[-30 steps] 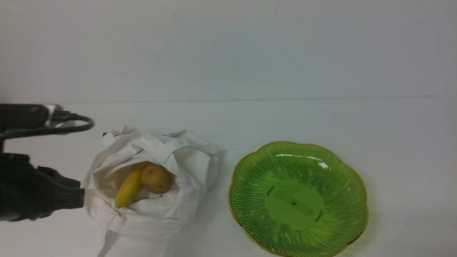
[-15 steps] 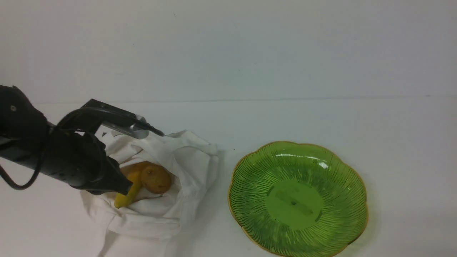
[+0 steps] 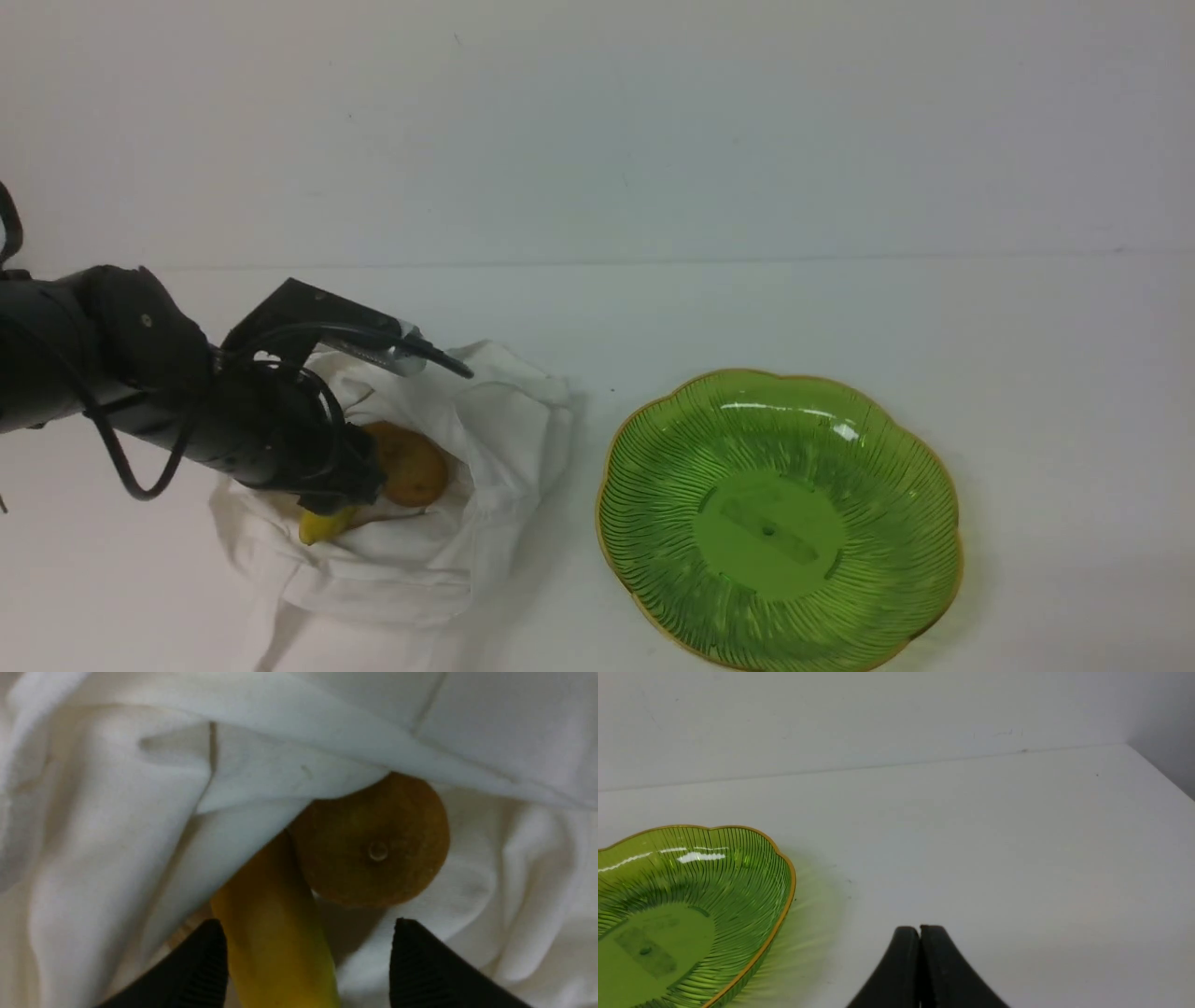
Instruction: Take the fruit out of the cloth bag on the white table and place them on a plate.
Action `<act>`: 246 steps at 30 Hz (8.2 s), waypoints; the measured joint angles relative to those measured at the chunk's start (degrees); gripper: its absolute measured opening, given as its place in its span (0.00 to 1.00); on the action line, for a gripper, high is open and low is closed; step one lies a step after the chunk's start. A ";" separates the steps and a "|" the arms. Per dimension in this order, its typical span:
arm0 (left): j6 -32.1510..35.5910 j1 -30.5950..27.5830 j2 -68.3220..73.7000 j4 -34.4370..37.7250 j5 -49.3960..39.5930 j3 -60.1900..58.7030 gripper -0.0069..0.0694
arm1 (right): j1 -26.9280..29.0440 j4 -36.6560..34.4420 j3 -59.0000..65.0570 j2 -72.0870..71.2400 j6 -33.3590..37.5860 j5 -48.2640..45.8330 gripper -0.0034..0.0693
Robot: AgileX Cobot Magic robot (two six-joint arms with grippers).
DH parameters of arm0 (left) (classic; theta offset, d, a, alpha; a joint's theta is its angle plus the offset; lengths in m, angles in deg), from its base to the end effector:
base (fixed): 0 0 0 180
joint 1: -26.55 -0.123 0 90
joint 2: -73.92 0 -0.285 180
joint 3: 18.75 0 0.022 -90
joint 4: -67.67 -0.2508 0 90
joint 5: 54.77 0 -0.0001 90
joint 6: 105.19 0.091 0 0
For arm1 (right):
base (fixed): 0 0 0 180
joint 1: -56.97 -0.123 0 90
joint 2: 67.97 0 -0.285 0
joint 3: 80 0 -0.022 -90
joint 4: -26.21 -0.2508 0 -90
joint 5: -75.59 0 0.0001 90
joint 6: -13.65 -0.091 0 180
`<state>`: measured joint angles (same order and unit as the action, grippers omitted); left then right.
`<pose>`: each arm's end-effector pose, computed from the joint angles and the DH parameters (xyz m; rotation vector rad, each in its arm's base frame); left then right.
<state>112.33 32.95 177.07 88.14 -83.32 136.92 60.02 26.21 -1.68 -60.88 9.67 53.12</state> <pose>0.3121 -0.0503 0.1844 0.6466 2.5981 -0.1554 0.0519 -0.0028 0.1721 0.1154 1.8793 0.0111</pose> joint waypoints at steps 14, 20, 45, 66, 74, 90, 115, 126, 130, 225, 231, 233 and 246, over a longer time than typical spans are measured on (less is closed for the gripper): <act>-1.92 0.00 3.68 -1.97 -2.35 0.47 0.46 | 0.00 0.00 0.00 0.00 0.00 0.00 0.03; -2.35 0.00 -0.97 -2.10 -9.13 0.53 0.46 | 0.00 0.00 0.00 0.00 0.00 0.00 0.03; -12.06 0.07 -14.60 -3.76 -37.79 1.43 0.46 | 0.00 0.00 0.00 0.00 0.00 0.00 0.03; -18.08 0.07 -26.30 -5.65 -29.31 1.43 0.46 | 0.00 0.00 0.00 0.00 0.00 0.00 0.03; -18.89 -1.77 -23.56 -5.32 -24.63 1.43 0.46 | 0.00 0.00 0.00 0.00 0.00 0.00 0.03; -15.27 -2.19 -23.61 11.80 -26.83 1.96 0.46 | 0.00 0.00 0.00 0.00 0.00 0.00 0.03; 7.66 27.52 -9.79 35.22 -1.49 7.79 0.45 | 0.00 0.00 0.00 0.00 0.00 0.00 0.03; 10.19 32.45 2.03 36.23 9.55 7.79 0.72 | 0.00 0.00 0.00 0.00 0.00 0.00 0.03; 10.78 32.50 1.75 36.50 9.97 7.79 0.94 | 0.00 0.00 0.00 0.00 0.00 0.00 0.03; -33.19 -7.31 -95.95 -17.82 6.43 -54.35 0.08 | 0.00 0.00 0.00 0.00 -0.04 0.13 0.03; -33.23 -7.31 -95.95 -17.82 6.43 -54.35 0.08 | 0.00 0.00 0.00 0.00 -0.04 0.13 0.03; -33.23 -7.31 -95.95 -17.82 6.43 -54.35 0.08 | 0.00 0.00 0.00 0.00 -0.04 0.13 0.03; -33.23 -7.31 -95.95 -17.82 6.48 -54.35 0.08 | 0.00 0.00 0.00 0.00 -0.04 0.13 0.03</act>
<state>79.09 25.65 81.12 70.32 -76.84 82.58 60.02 26.21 -1.68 -60.88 9.63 53.25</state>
